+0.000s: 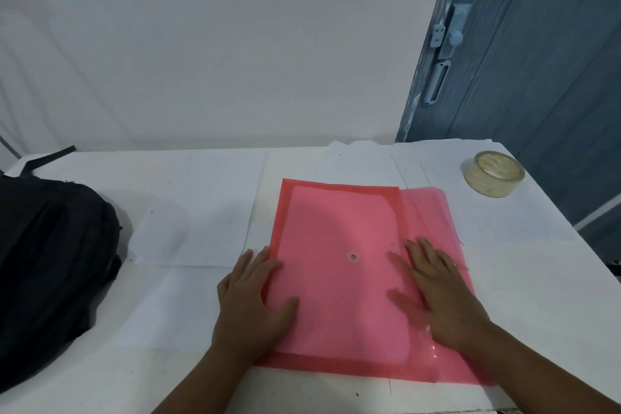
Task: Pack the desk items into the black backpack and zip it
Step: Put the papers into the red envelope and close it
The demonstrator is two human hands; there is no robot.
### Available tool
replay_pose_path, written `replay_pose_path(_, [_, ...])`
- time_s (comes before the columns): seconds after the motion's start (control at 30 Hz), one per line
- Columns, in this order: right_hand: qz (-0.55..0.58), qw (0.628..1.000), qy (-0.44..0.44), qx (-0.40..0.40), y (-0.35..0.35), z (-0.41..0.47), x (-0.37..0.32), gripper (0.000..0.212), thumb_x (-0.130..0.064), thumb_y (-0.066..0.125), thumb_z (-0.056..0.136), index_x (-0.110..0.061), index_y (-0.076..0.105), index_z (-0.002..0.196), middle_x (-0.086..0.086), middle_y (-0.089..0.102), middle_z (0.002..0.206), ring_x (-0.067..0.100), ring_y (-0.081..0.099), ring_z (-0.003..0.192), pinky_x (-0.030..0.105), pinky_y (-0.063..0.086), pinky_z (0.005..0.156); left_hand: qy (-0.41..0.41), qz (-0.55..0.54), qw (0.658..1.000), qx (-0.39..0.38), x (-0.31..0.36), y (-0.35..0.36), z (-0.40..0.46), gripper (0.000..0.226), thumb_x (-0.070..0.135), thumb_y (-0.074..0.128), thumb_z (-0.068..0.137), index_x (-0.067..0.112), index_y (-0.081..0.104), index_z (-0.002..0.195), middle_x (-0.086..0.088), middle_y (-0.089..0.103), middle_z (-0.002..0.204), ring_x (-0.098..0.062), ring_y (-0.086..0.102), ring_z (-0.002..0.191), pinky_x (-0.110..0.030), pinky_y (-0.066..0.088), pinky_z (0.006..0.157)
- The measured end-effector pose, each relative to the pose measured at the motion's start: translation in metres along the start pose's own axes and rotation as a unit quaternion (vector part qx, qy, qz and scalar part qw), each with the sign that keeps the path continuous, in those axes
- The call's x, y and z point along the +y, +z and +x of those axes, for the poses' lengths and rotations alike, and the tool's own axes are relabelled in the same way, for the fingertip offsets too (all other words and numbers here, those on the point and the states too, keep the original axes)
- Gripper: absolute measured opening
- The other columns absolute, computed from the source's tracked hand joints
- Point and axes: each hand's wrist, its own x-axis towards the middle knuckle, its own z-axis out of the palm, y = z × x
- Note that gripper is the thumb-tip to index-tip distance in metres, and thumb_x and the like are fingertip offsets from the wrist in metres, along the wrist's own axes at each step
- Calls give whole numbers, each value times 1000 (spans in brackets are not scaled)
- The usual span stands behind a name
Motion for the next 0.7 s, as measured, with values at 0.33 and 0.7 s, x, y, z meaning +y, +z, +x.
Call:
replay_pose_path(0.33, [-8, 1000, 7, -3, -2, -4, -1, 83, -82, -7, 82, -40, -4, 154, -14, -15, 163, 1, -33, 144, 24, -23, 116, 10, 1, 1000, 2, -3, 1, 0, 69, 63, 58, 71, 30, 60, 132, 12, 43, 154, -16, 26, 151, -44, 20, 118])
replay_pose_path(0.7, [-17, 999, 22, -22, -4, -3, -6, 70, -36, 34, 100, -45, -15, 149, -9, -32, 158, 15, -31, 148, 34, -16, 122, 18, 4, 1000, -2, -8, 1, 1, 69, 65, 60, 71, 32, 59, 132, 13, 42, 155, -14, 25, 150, -41, 20, 116])
